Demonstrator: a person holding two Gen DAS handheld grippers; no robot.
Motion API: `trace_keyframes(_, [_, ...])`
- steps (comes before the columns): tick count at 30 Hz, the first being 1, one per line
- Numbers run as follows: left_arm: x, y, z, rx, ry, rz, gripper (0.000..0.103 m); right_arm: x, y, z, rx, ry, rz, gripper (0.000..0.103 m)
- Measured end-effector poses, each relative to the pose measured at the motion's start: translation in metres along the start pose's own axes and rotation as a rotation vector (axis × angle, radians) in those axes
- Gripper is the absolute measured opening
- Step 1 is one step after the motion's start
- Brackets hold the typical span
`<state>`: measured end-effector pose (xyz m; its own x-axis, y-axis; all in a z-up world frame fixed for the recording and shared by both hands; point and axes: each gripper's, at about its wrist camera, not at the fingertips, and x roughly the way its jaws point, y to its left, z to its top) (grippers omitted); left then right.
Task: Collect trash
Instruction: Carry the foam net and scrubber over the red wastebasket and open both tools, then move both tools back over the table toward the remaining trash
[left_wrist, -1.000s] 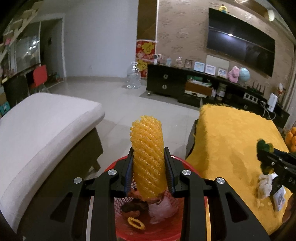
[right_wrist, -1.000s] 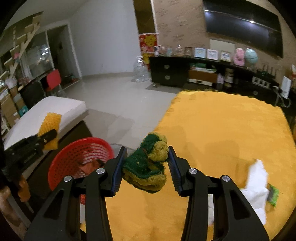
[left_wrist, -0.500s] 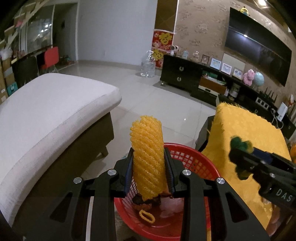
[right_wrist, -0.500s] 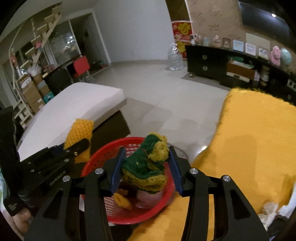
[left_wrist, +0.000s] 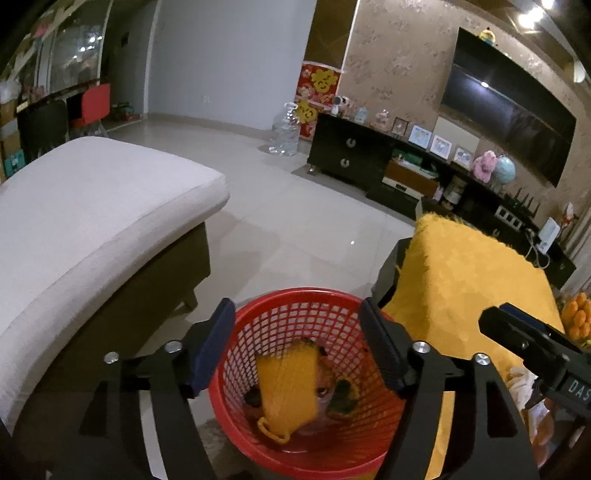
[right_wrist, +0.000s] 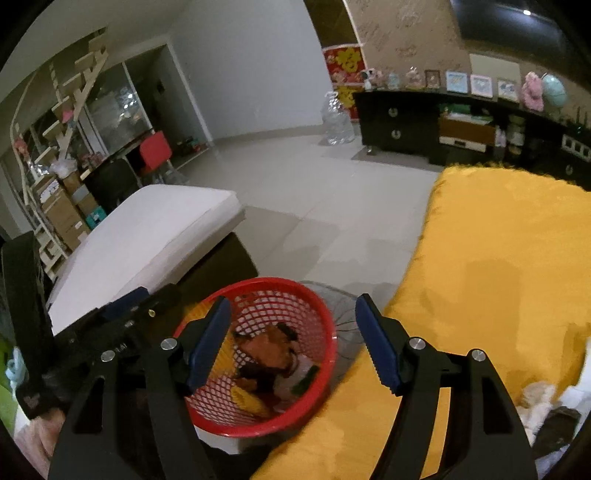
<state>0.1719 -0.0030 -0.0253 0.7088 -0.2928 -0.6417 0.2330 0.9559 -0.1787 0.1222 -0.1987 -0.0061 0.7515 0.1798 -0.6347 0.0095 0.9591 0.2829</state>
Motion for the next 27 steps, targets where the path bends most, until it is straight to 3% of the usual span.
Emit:
trace_keyframes(8, [-0.002,-0.007,0.0,0.017,-0.023,-0.007,0.077,-0.032,-0.021,-0.02,-0.009,-0.05,-0.089,0.068])
trace_keyframes(17, [0.0,-0.017,-0.005,0.044,-0.018,-0.018,0.078,-0.075,-0.054,-0.051,-0.038,-0.084,-0.231,0.075])
trace_keyframes(27, [0.002,-0.061,-0.021,0.15,-0.01,-0.062,0.078,-0.143,-0.145,-0.103,0.057,-0.102,-0.472,0.083])
